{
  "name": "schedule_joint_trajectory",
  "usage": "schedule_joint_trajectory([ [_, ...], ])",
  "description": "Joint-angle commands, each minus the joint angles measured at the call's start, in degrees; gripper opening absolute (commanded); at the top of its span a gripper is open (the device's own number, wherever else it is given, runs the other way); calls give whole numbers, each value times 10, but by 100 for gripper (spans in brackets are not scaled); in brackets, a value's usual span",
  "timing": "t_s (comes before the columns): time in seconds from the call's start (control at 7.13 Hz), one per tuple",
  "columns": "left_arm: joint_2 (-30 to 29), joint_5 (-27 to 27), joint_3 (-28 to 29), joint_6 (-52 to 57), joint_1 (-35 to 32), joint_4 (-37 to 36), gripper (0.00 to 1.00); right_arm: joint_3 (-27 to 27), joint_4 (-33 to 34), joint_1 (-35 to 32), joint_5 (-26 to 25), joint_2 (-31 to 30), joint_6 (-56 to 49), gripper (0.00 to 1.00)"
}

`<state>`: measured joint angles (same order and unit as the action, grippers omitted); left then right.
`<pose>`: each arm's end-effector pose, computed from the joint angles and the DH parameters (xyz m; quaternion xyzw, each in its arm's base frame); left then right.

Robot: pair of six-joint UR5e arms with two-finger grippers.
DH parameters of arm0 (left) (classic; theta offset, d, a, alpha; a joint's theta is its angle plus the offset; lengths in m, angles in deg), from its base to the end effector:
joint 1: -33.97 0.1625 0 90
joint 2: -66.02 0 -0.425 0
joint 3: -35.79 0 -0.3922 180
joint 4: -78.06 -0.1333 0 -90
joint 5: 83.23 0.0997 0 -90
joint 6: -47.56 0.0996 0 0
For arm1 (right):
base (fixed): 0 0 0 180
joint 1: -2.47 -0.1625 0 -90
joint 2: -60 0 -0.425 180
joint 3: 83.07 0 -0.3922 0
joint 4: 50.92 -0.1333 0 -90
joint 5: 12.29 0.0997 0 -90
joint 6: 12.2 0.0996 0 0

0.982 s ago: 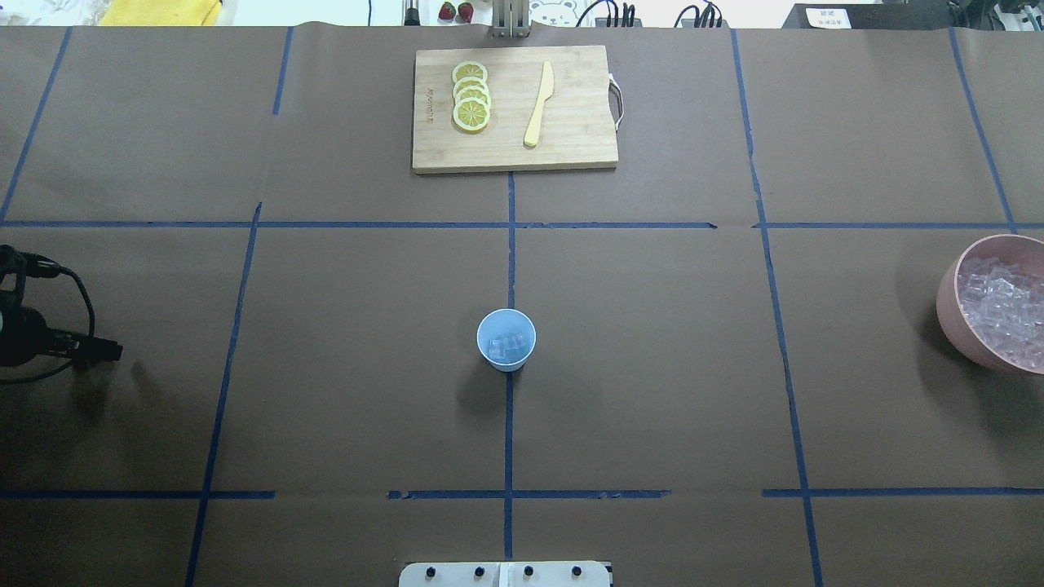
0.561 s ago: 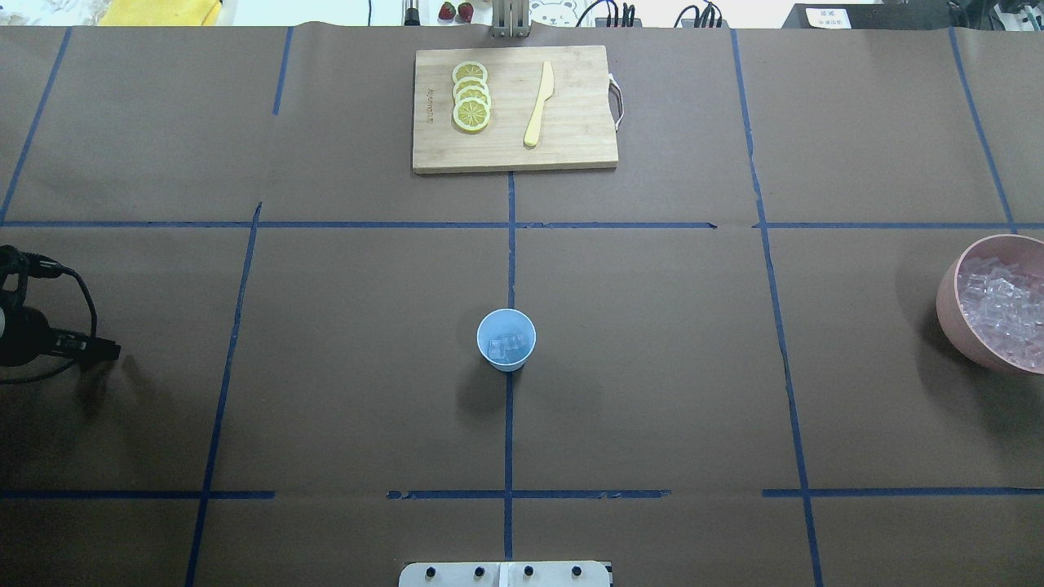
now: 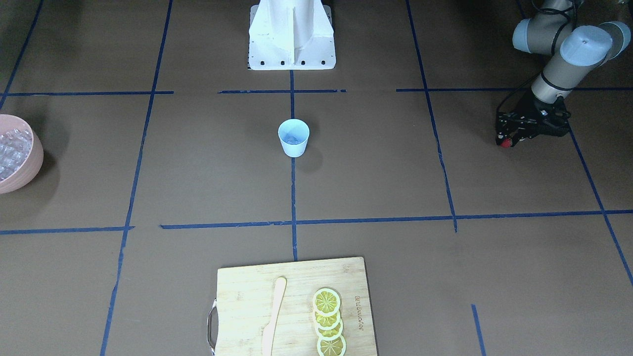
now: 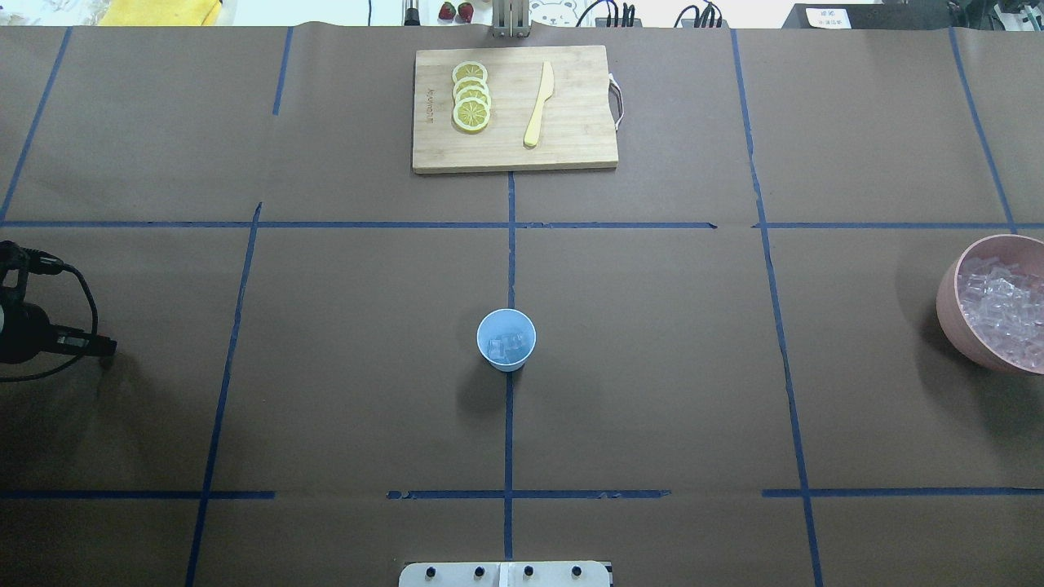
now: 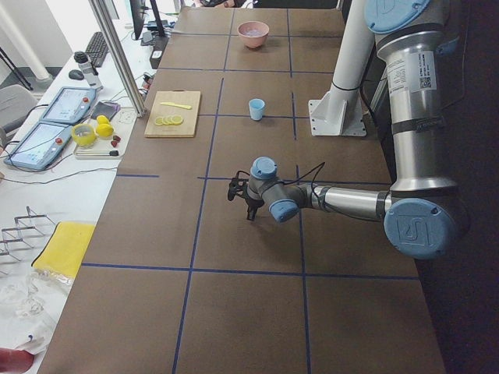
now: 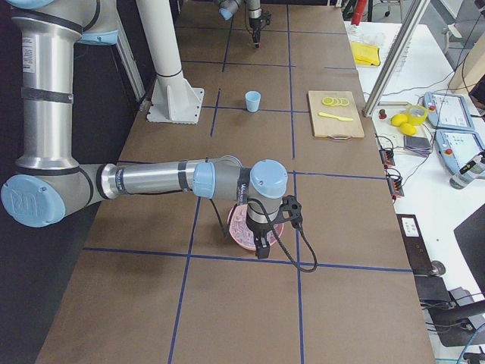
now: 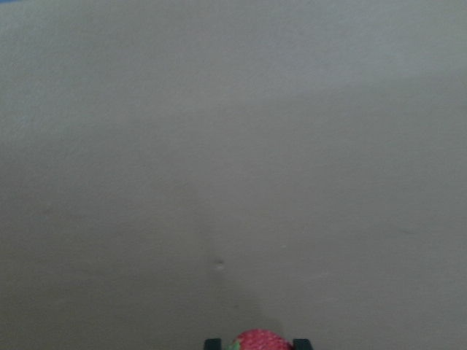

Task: Put ice and strawberries in cup
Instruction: 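Lower the left gripper onto the red strawberry and grasp it, then lift the strawberry with the left gripper and carry it over the cup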

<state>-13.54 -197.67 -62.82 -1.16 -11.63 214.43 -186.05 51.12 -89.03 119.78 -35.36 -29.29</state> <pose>0.2488 -0.3857 0.5877 0.1124 0.4036 0.0461 0.9068 0.0781 -0.4408 0.6150 0.0224 -0.3598 -0.1128 0.9259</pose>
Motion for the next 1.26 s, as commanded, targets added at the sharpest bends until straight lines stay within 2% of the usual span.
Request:
schedule_joint_trajectory([
  [0.0,-5,-3,-58,0,-3,-75,3,0,0,0,0,0,1,99],
  [0.28,-69,-3,-161,0,-3,-257,3,1,0,0,-1,0,0,99],
  [0.42,-126,0,-179,-1,-3,-337,3,0,0,0,0,-1,0,99],
  [0.7,-227,2,-185,-36,2,-432,3,-3,0,0,0,-1,0,99],
  [0.84,-304,4,-184,-80,22,-508,3,-4,0,0,0,-1,0,99],
  [0.98,-377,21,-183,-127,65,-586,3,-4,0,0,0,-1,0,99],
  [1.12,-429,61,-169,-196,118,-602,3,-4,0,0,0,-1,0,99],
])
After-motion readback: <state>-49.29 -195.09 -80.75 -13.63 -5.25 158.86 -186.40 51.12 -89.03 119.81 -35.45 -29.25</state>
